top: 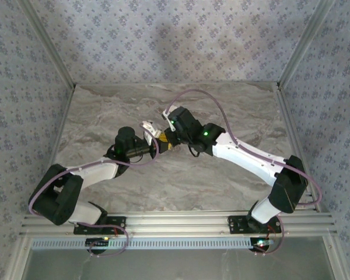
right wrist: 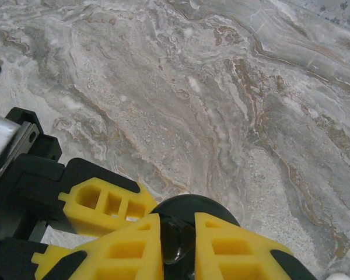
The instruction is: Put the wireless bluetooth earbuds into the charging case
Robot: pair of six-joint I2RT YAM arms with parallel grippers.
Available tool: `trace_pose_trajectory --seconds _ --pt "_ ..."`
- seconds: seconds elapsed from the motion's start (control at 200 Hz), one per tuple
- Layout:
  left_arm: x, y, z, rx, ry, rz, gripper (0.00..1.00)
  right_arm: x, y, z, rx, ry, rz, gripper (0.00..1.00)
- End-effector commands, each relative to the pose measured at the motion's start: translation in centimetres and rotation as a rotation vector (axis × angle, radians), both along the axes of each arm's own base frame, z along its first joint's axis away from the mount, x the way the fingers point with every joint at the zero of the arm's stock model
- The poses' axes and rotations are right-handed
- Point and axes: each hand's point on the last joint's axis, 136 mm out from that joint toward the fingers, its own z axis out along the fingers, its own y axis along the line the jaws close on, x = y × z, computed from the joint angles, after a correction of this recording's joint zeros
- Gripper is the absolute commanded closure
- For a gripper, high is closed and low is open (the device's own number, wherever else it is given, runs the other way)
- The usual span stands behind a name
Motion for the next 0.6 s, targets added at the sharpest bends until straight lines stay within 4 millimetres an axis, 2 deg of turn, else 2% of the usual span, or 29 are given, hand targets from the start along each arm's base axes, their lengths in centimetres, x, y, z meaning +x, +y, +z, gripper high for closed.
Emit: trace_pose_trajectory --seconds 0.0,0.405,0.595 --pt "0.4 -0.2 4.1 -0.077 -0.1 0.004 0.86 -1.2 0.7 -0.9 -0.024 0.018 0.054 0.83" --pt "0.7 0.0 4.7 -0.078 -0.117 0.018 0.86 -1.8 -0.9 -1.9 -0.089 0.043 0.028 0.82" --pt "0.6 0.0 4.9 -0.081 -0.122 0.018 0.86 -2.1 -0.9 -1.9 -0.097 0.051 0.045 0.82"
